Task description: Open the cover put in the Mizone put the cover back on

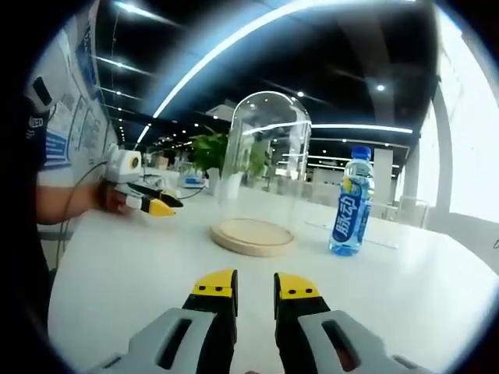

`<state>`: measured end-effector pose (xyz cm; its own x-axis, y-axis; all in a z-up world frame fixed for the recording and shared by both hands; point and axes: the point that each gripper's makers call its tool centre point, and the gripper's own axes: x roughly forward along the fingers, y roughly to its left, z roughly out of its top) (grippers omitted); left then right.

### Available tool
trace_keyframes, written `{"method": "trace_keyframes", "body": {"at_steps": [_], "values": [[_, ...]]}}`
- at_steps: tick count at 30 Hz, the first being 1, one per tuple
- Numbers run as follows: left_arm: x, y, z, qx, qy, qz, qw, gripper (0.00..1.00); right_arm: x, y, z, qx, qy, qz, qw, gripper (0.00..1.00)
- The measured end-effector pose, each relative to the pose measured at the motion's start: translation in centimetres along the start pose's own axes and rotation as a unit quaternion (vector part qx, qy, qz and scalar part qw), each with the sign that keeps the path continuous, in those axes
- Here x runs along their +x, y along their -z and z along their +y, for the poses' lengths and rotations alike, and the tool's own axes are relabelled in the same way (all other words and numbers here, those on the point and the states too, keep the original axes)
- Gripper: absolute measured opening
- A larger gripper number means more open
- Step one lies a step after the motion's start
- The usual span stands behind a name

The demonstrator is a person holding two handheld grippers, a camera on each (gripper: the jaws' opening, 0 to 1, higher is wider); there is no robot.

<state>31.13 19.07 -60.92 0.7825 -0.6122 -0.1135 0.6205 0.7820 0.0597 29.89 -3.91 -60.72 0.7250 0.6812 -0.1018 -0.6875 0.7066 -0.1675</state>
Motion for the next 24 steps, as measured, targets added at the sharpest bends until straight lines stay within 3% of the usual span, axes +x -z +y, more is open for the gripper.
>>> {"method": "trace_keyframes", "body": {"at_steps": [13,20,24], "values": [[-0.14,0.17,-0.28,0.021,-0.003,0.005,0.9998,0.19,-0.05,-0.34,0.16,0.005,-0.004,-0.007,0.9999,0.12],[-0.27,-0.19,-0.36,-0.004,0.006,-0.004,1.0000,0.20,-0.01,-0.48,0.07,0.006,-0.001,-0.009,0.9999,0.15],[-0.24,-0.09,-0.53,0.002,0.008,-0.001,1.0000,0.20,0.02,-0.47,0.00,0.008,0.001,-0.009,0.9999,0.15]]}}
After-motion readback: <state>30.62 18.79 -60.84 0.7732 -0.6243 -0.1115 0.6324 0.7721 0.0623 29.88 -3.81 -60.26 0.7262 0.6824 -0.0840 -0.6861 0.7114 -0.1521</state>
